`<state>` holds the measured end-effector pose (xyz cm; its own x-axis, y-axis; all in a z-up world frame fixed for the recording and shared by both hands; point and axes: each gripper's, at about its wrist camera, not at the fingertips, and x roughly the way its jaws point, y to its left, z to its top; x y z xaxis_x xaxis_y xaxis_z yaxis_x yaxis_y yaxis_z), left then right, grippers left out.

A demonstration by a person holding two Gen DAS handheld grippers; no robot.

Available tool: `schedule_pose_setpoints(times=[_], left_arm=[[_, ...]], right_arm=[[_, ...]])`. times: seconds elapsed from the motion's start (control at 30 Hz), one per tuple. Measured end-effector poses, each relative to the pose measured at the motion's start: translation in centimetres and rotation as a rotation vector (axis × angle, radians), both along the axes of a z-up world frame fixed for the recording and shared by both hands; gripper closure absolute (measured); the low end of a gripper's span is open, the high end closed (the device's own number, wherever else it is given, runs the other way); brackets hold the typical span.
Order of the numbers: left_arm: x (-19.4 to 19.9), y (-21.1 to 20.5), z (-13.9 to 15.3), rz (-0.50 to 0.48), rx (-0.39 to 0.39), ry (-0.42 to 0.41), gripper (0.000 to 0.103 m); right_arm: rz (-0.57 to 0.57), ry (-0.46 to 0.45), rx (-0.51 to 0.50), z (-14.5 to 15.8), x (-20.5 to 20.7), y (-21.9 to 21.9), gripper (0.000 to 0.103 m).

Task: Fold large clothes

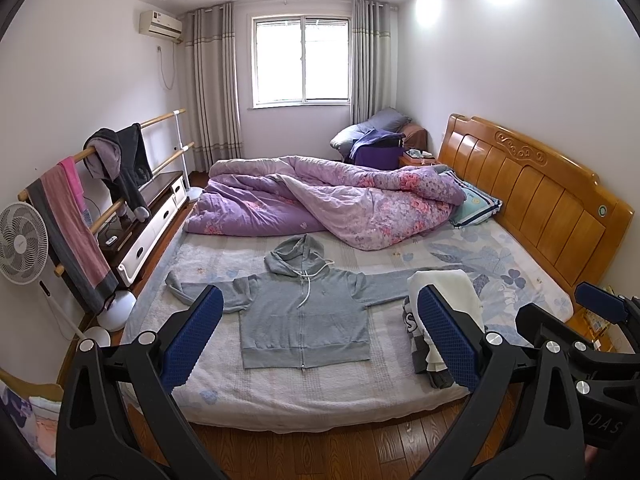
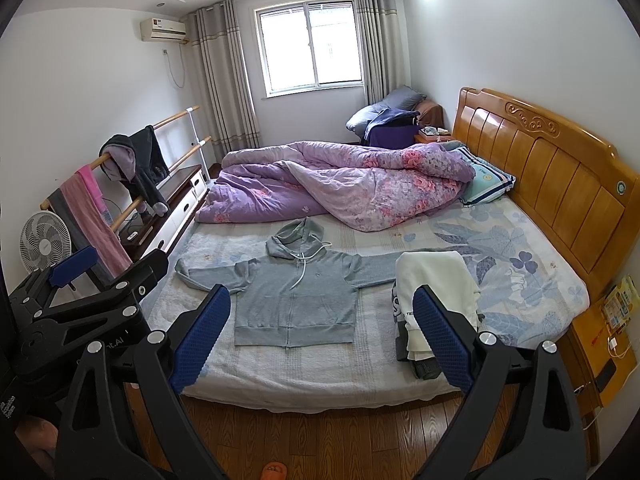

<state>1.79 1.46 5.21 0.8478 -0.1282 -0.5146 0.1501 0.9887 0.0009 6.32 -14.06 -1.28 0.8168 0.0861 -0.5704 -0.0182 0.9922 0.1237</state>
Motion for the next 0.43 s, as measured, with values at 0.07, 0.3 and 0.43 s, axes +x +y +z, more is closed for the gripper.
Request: schedule_pose_setpoints(times=[0.07,0.3,0.43], left_arm=[[0.02,0.13,-0.27,0.001,0.0,0.002,0.005],[0.17,0.22,-0.26,0.0,0.001,0.002,0.005],[0.11,0.35,-0.81,0.003,0.005,0.008,0.005]], right_arm=[[0.001,0.001,0.001,-0.01,0.01,0.02,0.014],[0.001,0.001,0.0,-0.05,-0.03,0.03,0.014],[0.0,0.002,0.001,0.04,0.05,-0.04,0.014]])
